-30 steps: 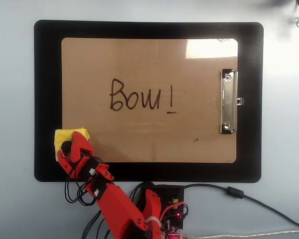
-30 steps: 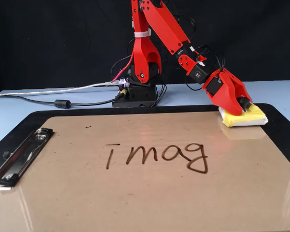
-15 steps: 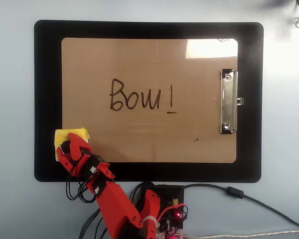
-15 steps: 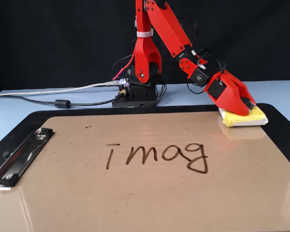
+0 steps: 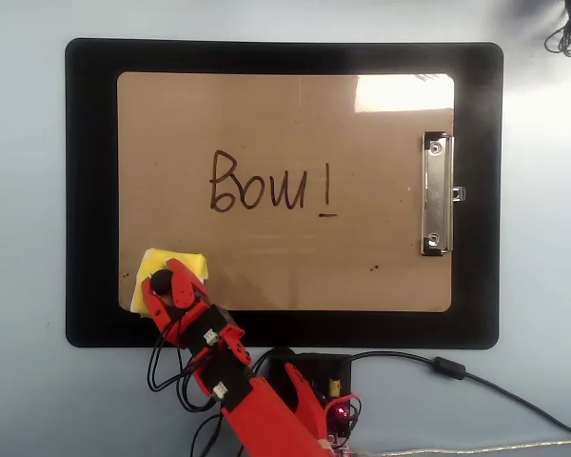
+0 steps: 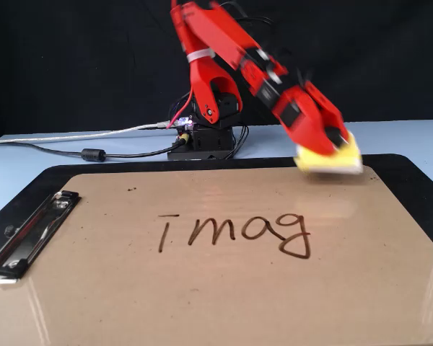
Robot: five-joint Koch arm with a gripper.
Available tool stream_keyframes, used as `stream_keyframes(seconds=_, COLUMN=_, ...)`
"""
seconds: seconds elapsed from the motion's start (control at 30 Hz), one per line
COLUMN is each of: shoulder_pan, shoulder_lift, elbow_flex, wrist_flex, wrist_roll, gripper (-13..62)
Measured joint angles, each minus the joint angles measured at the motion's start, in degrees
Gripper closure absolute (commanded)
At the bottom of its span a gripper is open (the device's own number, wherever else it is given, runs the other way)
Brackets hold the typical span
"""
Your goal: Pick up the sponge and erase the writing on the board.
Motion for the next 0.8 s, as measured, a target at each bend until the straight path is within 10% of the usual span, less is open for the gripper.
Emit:
stream_keyframes(seconds=0.3, shoulder_pan=49.6, shoulder_lift=4.7, elbow_flex=-14.1, wrist_flex=27.3, wrist_roll=25.3, gripper=57.4)
stream_keyframes(seconds=0.8, shoulder_pan=60.7, shoulder_lift=-23.2, elbow_flex=-7.6, wrist_flex=-10.3, wrist_roll=28.3, gripper=57.4)
